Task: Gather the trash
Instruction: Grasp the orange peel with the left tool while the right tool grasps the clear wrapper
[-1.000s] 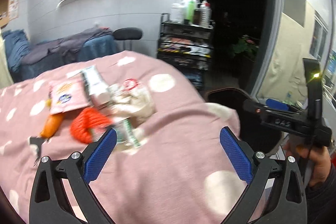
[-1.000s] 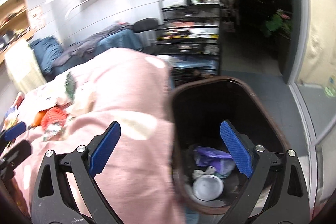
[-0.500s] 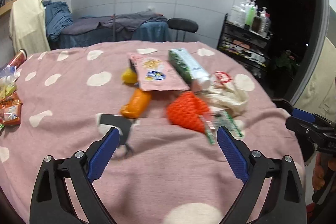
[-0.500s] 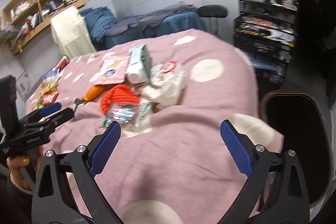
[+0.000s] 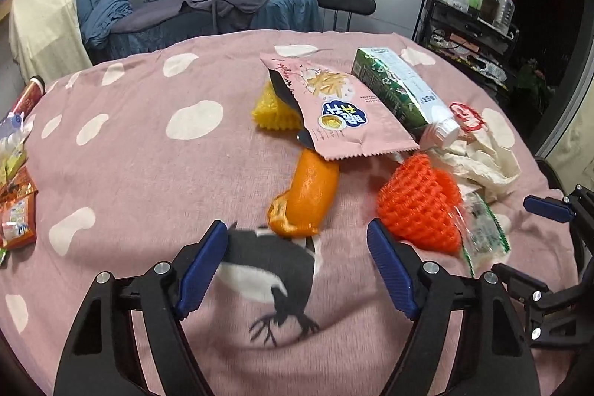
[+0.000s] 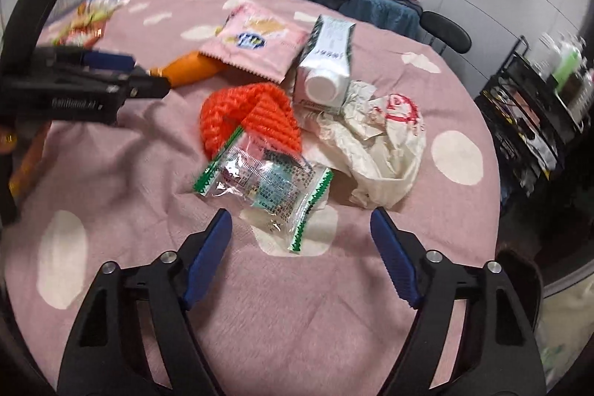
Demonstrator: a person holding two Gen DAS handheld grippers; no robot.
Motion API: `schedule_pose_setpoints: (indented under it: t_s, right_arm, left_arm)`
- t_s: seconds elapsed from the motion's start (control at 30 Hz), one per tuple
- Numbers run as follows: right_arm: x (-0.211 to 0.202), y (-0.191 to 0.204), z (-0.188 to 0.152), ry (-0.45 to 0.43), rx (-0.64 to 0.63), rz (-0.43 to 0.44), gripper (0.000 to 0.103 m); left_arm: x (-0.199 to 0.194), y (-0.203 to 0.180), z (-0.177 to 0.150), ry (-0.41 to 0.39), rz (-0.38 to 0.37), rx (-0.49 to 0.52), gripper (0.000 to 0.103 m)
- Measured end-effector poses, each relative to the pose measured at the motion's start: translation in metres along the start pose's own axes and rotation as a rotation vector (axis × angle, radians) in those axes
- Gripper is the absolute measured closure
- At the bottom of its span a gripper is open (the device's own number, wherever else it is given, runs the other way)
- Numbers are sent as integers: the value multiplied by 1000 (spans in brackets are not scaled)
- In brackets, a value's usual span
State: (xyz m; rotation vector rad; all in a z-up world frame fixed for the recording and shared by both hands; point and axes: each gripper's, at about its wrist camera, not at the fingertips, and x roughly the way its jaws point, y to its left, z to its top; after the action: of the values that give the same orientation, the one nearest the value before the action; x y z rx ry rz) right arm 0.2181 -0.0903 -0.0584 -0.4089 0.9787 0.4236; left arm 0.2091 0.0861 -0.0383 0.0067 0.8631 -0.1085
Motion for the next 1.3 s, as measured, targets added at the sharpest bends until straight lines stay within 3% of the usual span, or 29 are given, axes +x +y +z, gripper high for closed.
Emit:
schedule_pose_setpoints:
  t_s: [0.17, 0.23, 0.27, 0.37, 0.43, 0.53, 0.77, 1.3]
  right_arm:
    - [11, 5, 10, 9, -47, 24, 48]
    - [11, 6, 12, -3, -58, 36, 62]
    - [11, 6, 12, -7, -56, 43, 76]
    - [4, 2, 10, -34, -25, 81, 89]
    - [0, -1, 9, -47, 5, 115, 89]
    - [-11, -8, 4, -74, 61, 144, 90]
    - [-34, -20, -10, -126, 160, 194, 90]
    - [-74, -62, -52, -212, 341, 169, 90]
  left_arm:
    - [21, -8, 15, 46, 16, 33, 33]
    - [28, -11, 18, 59, 15, 35, 46]
    - [30, -11, 18, 64, 18, 29, 49]
    - [28, -7, 16, 51, 15, 0, 64]
    - [22, -6, 14, 40, -2, -15, 74]
    - [11, -3, 8, 15, -24, -47, 76]
    - [-22, 0, -11, -59, -51, -106, 76]
    - [-76, -22, -43, -162, -118, -151, 76]
